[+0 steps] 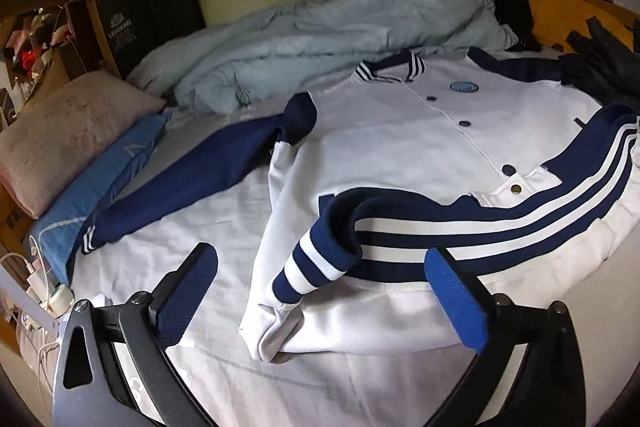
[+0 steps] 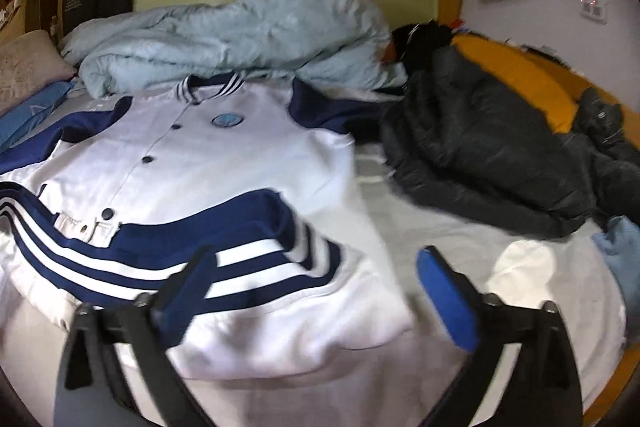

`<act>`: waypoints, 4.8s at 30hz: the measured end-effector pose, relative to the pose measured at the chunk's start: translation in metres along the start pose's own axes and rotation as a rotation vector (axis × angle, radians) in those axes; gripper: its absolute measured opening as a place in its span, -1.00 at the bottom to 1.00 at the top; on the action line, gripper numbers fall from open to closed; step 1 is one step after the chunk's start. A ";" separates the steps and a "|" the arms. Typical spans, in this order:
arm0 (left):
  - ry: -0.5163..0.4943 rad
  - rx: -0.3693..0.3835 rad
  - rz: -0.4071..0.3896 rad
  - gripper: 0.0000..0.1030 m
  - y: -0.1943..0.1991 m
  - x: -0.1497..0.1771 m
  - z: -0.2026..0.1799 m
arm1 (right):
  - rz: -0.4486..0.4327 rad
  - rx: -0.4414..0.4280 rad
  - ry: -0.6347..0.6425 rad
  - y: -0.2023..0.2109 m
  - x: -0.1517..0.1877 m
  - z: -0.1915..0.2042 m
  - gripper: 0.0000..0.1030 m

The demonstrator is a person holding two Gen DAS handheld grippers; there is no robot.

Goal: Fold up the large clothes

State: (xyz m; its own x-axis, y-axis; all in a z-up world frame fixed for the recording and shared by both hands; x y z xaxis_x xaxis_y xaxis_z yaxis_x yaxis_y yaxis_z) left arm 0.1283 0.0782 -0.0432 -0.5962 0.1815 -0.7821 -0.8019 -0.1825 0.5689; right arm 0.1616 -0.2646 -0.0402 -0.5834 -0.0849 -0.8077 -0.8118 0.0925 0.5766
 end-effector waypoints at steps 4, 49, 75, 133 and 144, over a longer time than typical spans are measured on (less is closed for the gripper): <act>0.018 -0.067 0.030 1.00 -0.003 0.005 0.014 | 0.004 -0.003 -0.027 0.007 -0.001 -0.014 1.00; 0.197 -0.177 0.171 0.86 -0.061 0.031 0.074 | 0.220 -0.069 -0.063 -0.058 0.015 -0.025 0.16; 0.180 0.082 -0.040 0.76 0.028 0.009 0.040 | 0.014 -0.155 -0.033 0.021 0.008 0.000 0.61; 0.147 -0.080 0.048 -0.67 0.034 0.047 0.024 | 0.040 -0.054 0.155 0.035 0.043 0.047 -0.69; 0.204 -0.005 0.141 -0.71 0.079 0.097 0.030 | 0.067 -0.099 0.226 0.087 0.090 0.043 -0.69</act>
State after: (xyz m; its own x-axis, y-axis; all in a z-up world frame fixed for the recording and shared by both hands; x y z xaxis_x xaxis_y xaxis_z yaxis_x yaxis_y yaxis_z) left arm 0.0057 0.1106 -0.0664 -0.6814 -0.0447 -0.7306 -0.7109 -0.1971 0.6751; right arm 0.0395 -0.2213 -0.0682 -0.6177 -0.3022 -0.7260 -0.7633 0.0084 0.6460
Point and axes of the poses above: each gripper's, at about its wrist camera, not at the fingertips, and y roughly against the way its jaws point, z to its left, x to its underside, the point moved 6 cm from there along -y, roughly the way its jaws point, and after that the axes turned 1 degree about y, right-handed, at the moved point
